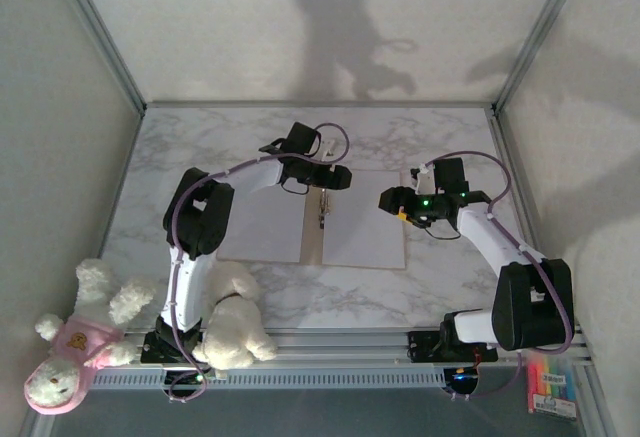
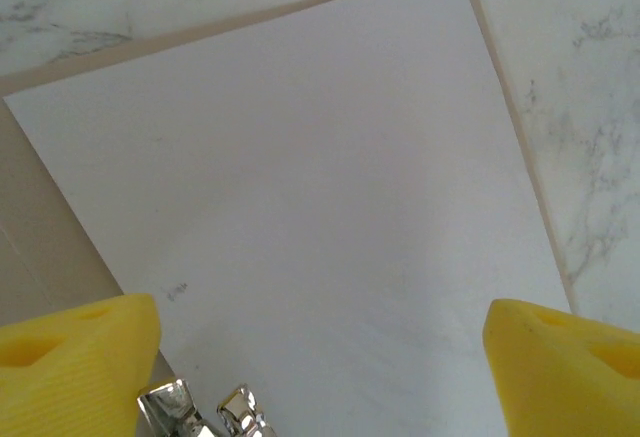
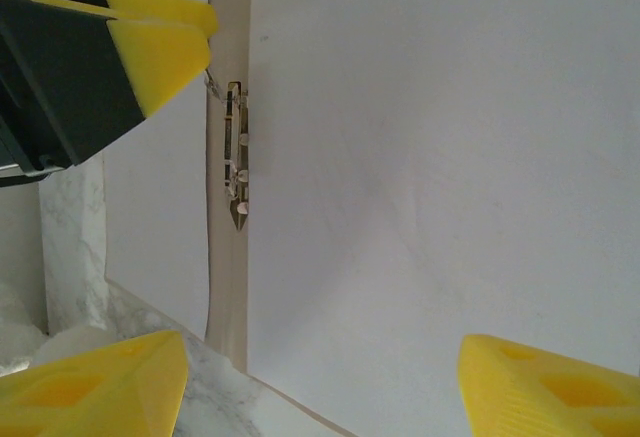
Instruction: Put the files into the folder
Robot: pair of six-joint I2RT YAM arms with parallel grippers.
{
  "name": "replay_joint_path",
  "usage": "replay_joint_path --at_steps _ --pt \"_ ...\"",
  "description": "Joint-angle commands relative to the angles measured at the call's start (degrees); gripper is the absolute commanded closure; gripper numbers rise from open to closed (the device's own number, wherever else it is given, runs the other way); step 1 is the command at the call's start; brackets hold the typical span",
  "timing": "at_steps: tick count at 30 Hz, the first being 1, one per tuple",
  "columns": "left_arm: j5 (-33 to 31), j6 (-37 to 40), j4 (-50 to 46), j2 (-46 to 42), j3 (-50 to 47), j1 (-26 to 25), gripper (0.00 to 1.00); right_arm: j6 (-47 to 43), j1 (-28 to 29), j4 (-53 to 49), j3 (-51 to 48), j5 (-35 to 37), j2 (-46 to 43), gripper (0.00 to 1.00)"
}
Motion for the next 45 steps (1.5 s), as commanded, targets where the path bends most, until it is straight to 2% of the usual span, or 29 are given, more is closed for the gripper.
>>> replay_joint_path --at_steps 1,8,16,25,29,34,39,45 --pt "3.6 2.1 -1.5 -3.2 -0.4 0.5 0.16 -0.7 -0.3 0.2 0.8 -1.6 0.6 0.28" --pt "5.4 2.3 -1.3 -7.0 -3.0 0.5 0.16 -0.5 -0.3 0.2 0.9 -1.9 0.8 0.27" --pt "6.2 1.1 1.3 -12.9 -10.7 0.3 0.17 0.0 -0.3 0.6 0.6 -2.9 0.5 0.27" --pt "2.7 -4.1 9.0 -24.1 -25.9 -1.9 0.17 0.6 -0.3 1.1 0.8 -3.5 1.3 0.27" --pt "-7.5 -7.3 6.9 -29.6 -28.3 -1.2 0.17 1.2 -0.3 1.6 1.4 -4.0 2.1 0.27" --pt "-25.7 -13.9 1.8 -33.5 -31.6 0.3 0.18 2.0 -0.2 2.2 1.5 -4.0 2.2 0.27" --pt "-34.5 -22.5 -0.5 -35.8 -37.8 2.3 0.28 2.7 0.0 1.9 2.1 -3.8 1.9 0.28" --pt "-40.1 -27.5 -4.2 -36.3 -41.4 2.9 0.40 3.7 0.2 0.9 3.4 -3.3 1.0 0.28"
